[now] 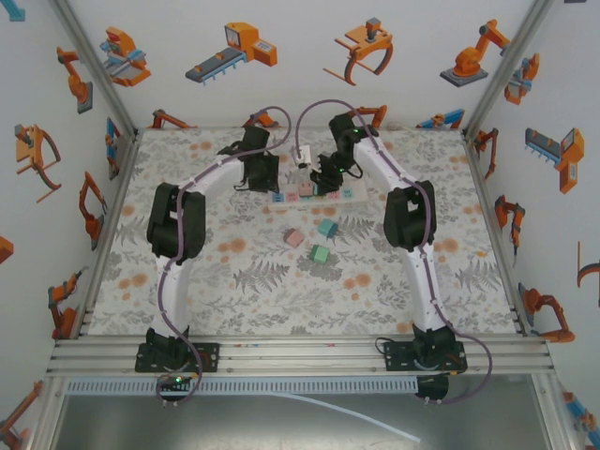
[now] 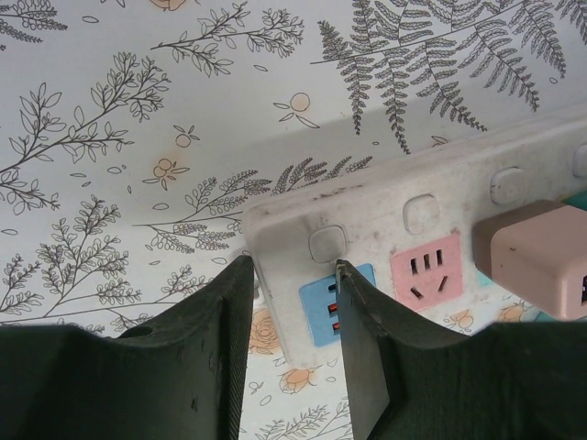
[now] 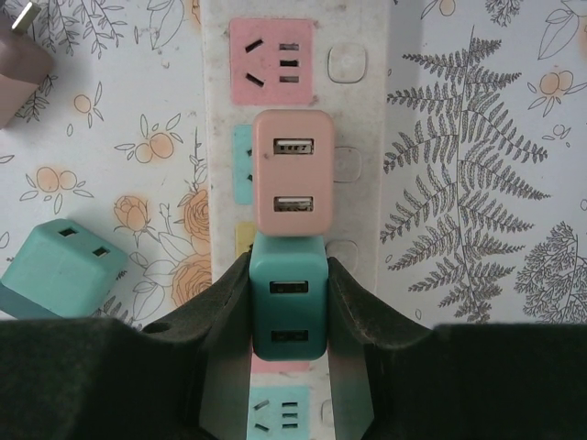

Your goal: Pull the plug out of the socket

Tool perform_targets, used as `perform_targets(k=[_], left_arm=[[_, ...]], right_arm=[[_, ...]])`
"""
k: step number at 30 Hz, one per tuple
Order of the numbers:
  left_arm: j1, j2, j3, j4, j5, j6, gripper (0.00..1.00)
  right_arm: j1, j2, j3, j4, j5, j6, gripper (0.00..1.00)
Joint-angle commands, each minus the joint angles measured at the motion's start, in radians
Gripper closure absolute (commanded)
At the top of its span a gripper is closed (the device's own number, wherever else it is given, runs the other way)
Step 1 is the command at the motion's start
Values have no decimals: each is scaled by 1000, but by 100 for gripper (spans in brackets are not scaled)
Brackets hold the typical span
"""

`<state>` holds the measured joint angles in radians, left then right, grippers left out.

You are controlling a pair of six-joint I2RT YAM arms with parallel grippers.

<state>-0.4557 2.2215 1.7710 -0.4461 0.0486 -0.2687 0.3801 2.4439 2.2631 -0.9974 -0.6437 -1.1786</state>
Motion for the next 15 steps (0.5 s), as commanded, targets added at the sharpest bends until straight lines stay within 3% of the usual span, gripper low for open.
perform_targets(k=[1,15], left_arm=[[1,126,-64,-128,-144,71,60],[0,135,-50,-127,-143,65,60]], right_arm=[[-9,-92,15,-8,-101,28,96],[-26,-133,-5,20,-109,68,96]])
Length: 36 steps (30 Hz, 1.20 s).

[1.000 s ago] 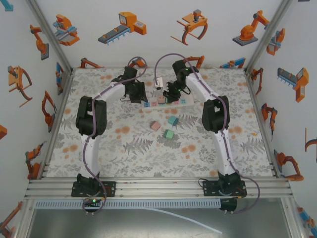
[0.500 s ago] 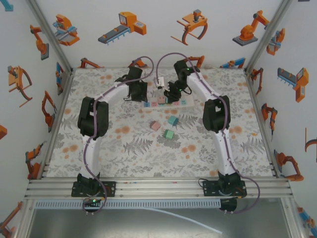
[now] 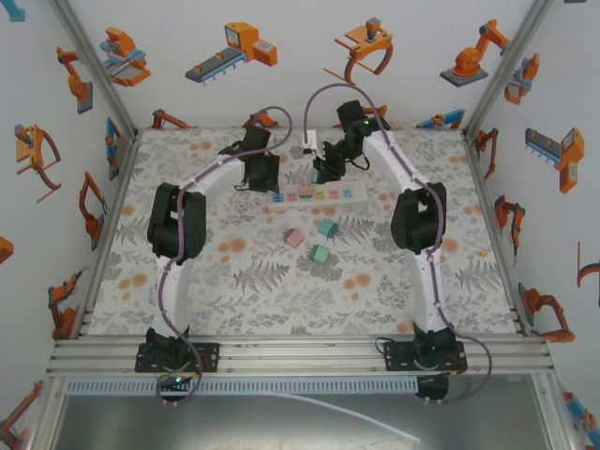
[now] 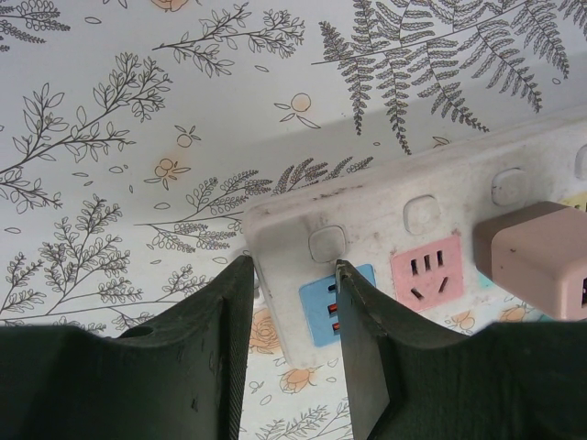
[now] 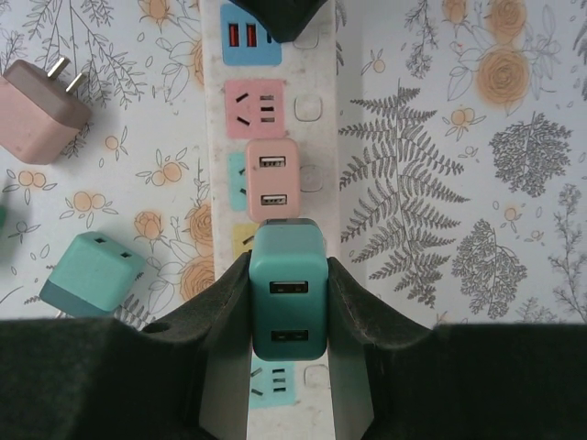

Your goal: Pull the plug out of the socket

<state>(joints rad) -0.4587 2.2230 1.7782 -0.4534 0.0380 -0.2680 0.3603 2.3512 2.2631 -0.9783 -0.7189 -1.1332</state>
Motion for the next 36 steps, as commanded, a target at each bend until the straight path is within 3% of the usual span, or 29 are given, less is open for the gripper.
perform_targets(k=[1,11,19,29,33,36], left_arm=[[5,133,-57,-118,-122,60,60],[21,6,-70,-35,-107,36,51],[25,-243,-133,84,-36,36,37],[9,-635,-475,438,262,89,23],[1,-712,-547,490,486,145,19],[-26,-739,-554,447,566,189,15]], right_arm=[[-8,-46,-3,11,-38,40,96],[-23,-106,23,74,-41,301,97],[-56,-183,-22,196,-179,625,98],[-66,-437,-318,405,-42,1086,97],[-70,-637,-604,603,19,1231,97],[-77,-789,-807,747,86,1344,97]])
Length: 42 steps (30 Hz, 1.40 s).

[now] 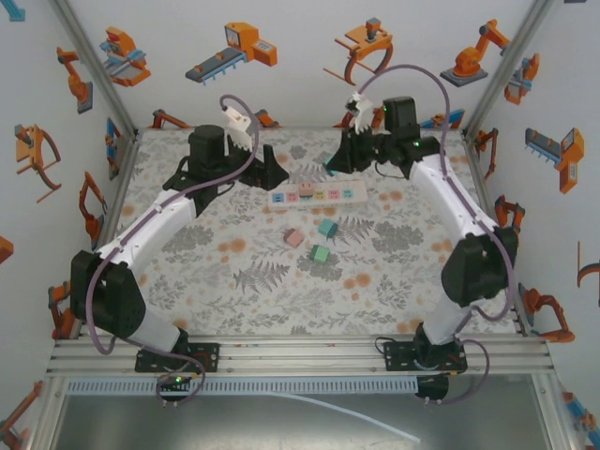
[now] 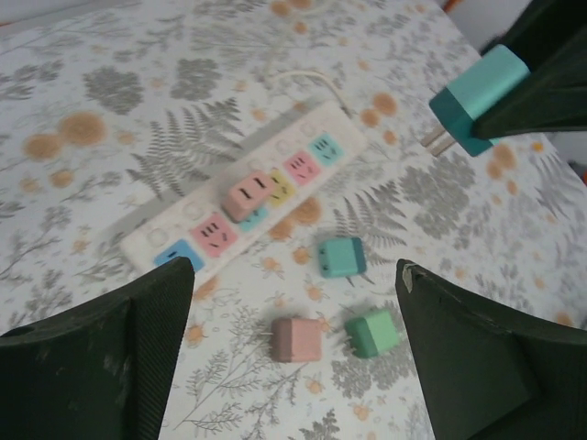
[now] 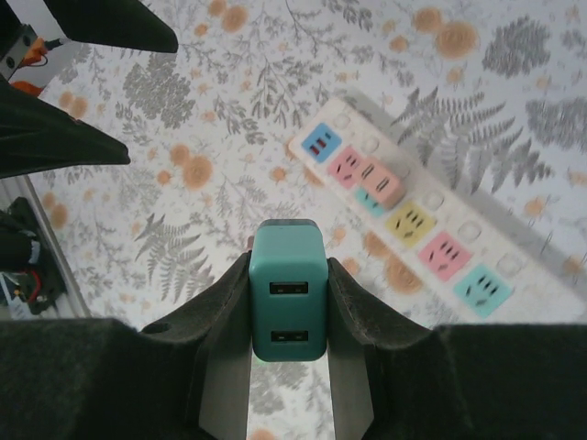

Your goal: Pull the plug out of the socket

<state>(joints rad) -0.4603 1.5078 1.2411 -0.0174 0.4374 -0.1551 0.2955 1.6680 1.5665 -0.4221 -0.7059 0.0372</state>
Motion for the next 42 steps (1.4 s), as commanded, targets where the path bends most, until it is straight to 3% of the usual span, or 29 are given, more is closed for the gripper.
perform_targets(k=[1,5,11,16,23,28,42], left_arm=[[-37,-34,-17,-11,181,95,13],[-84,-88,-67,13,236,117,0],[-126,-147,-135,82,314,38,3],[-147,-182,-164,57,347,5,3],[-152,-231,-212,-25,202,43,3],[-153,-237,-183,-173,15,122,3],[-155,-246,-198,-188,-39,128,3]], right_arm=[[-14,-150,-165,218,88,208,97],[-20,-282,-343,272,162,323,97],[-25,-398,-542,308,240,410,96],[-45,-399,-656,332,332,495,96],[-99,-310,-769,464,364,588,96],[-105,-200,-757,487,371,583,96],[-105,-2,-777,649,331,630,89]])
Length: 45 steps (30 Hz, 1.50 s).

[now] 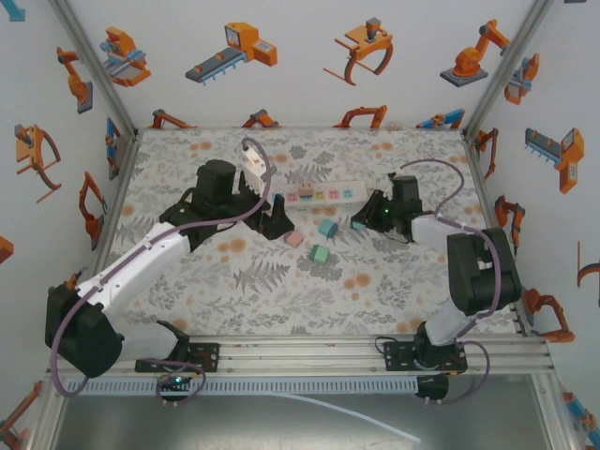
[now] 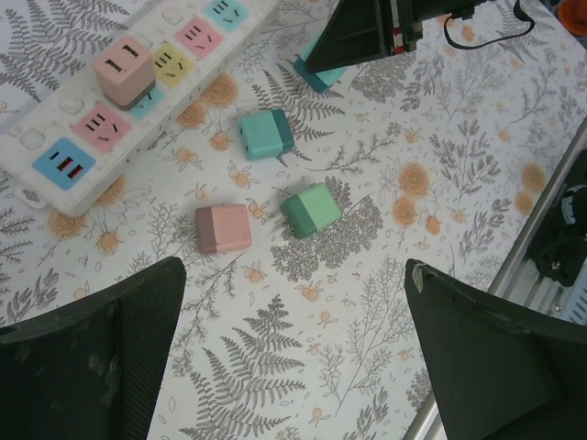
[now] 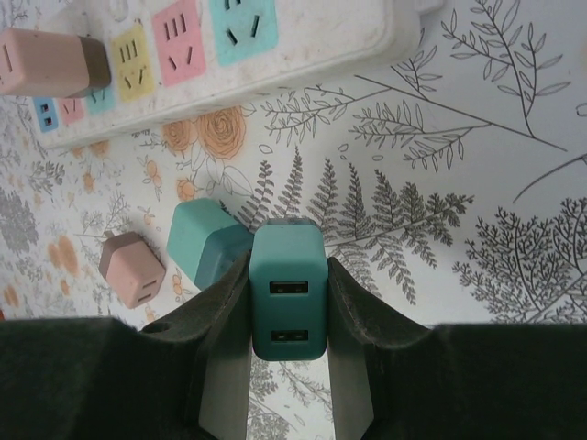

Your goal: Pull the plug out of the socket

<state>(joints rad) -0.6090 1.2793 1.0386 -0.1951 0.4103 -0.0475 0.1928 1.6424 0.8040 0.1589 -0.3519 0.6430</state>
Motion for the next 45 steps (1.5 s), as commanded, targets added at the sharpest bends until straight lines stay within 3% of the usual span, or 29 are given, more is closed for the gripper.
perform_targets(k=[1,7,15,22,25,31,38,42,45], left_arm=[[-5,-12,7,-10,-11,19,3],[-8,12,12,0,-5,10,3],[-14,34,9,13,-25,-6,3],[-15,97,16,68,-124,-115,3],[-15,137,28,94,-179,-170,3],[-11,220,50,134,-321,-258,3],[40,347,175,53,-477,-399,3],[111,444,270,17,-401,-478,0],[147,511,335,-2,-351,-529,3]], right_arm=[[-3,42,-12,77,-48,31,86],[-2,62,-41,96,-63,46,74],[-2,30,-57,0,-6,19,49],[-2,-68,-82,-42,47,7,46],[-1,-139,-104,-59,78,3,37],[4,-288,-94,-116,105,-44,37],[128,-446,-15,-130,229,-365,37],[213,-420,69,-109,241,-600,35],[246,-359,148,-96,133,-813,35]])
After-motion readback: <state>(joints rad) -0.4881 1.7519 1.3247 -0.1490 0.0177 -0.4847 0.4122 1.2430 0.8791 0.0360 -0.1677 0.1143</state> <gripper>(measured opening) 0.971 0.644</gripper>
